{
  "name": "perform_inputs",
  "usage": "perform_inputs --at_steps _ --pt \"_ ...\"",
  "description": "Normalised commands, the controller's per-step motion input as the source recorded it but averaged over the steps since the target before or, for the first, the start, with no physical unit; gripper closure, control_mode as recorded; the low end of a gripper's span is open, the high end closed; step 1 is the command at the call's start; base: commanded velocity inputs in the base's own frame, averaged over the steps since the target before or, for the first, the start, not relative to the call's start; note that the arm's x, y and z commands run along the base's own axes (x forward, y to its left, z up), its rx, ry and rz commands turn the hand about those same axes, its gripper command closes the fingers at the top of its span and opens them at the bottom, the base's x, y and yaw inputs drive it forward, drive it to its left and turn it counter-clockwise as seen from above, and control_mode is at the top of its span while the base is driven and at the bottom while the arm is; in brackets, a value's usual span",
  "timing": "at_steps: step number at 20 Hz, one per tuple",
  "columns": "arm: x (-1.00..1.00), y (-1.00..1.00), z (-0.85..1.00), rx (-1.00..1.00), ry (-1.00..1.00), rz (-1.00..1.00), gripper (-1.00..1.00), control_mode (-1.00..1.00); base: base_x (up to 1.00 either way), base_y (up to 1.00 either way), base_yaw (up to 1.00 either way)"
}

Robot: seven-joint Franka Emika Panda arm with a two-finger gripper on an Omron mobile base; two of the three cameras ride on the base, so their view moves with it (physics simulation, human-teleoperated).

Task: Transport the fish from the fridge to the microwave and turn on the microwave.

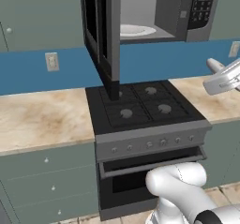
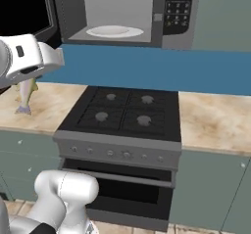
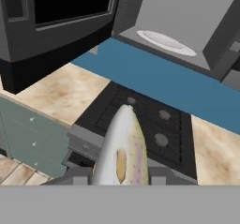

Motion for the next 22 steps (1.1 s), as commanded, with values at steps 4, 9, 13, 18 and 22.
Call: perform_inputs --at_steps 4,9,13,18,22 --pt "0.00 0.00 0.00 0.00 0.00 0.00 1.00 1.00 0.27 -0.13 0.15" --pt "0.00 0.00 0.00 0.00 0.00 0.00 1.00 1.00 0.43 -0.27 0.08" --pt "0.00 0.00 0.00 0.00 0.00 0.00 1.00 1.00 0.54 -0.23 0.01" --pt "0.00 0.00 0.00 0.00 0.00 0.00 1.00 1.00 0.60 -0.18 0.00" --pt "0.00 0.00 0.00 0.00 0.00 0.00 1.00 1.00 0.62 -0.11 0.00"
